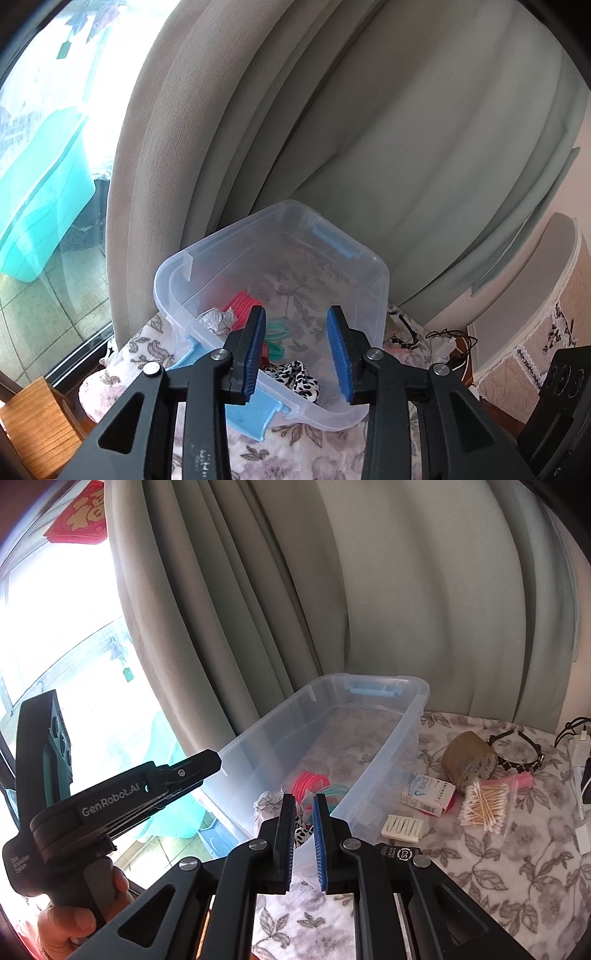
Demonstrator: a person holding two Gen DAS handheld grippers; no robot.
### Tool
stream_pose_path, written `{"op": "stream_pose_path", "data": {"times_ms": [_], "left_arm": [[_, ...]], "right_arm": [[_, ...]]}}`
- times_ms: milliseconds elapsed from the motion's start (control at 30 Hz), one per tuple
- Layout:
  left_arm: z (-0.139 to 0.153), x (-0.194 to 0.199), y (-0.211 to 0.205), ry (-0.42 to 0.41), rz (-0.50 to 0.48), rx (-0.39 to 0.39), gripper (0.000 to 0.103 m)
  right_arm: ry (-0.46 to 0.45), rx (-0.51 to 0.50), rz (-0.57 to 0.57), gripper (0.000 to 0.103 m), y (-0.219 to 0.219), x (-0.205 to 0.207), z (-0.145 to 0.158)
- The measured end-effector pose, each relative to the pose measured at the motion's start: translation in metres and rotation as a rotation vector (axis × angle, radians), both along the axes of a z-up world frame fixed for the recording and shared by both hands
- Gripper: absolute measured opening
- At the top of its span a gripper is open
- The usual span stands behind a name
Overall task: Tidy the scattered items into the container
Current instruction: 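Withdraw both tools from the box toward the remaining items on the table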
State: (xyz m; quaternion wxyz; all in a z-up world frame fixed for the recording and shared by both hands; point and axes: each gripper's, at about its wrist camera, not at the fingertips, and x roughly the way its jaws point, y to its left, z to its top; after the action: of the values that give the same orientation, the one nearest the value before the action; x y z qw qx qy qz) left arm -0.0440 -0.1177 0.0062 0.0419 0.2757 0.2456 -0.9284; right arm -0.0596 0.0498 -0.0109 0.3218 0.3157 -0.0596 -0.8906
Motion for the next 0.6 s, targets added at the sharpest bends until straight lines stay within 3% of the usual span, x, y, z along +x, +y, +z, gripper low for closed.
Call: {"op": "stream_pose_path", "data": {"times_ms": [200, 367, 600], "left_arm": [[0.011, 0.002, 0.037, 0.012, -0.054, -0.109, 0.046], [0.007, 0.002, 0.076, -0.007, -0.157, -0.183, 0.046], [0.002, 0.007, 0.131, 0.056, -0.295, -0.206, 0.046]], "right_arm": [[0.021, -0.055, -0.058, 0.012, 0.034, 0.009, 0.012], [0.038, -0.081, -0.108, 0.012, 0.065, 0.018, 0.016], [0.043, -0.129, -0.212, 0.012, 0.124, 0.022, 0.012]]}}
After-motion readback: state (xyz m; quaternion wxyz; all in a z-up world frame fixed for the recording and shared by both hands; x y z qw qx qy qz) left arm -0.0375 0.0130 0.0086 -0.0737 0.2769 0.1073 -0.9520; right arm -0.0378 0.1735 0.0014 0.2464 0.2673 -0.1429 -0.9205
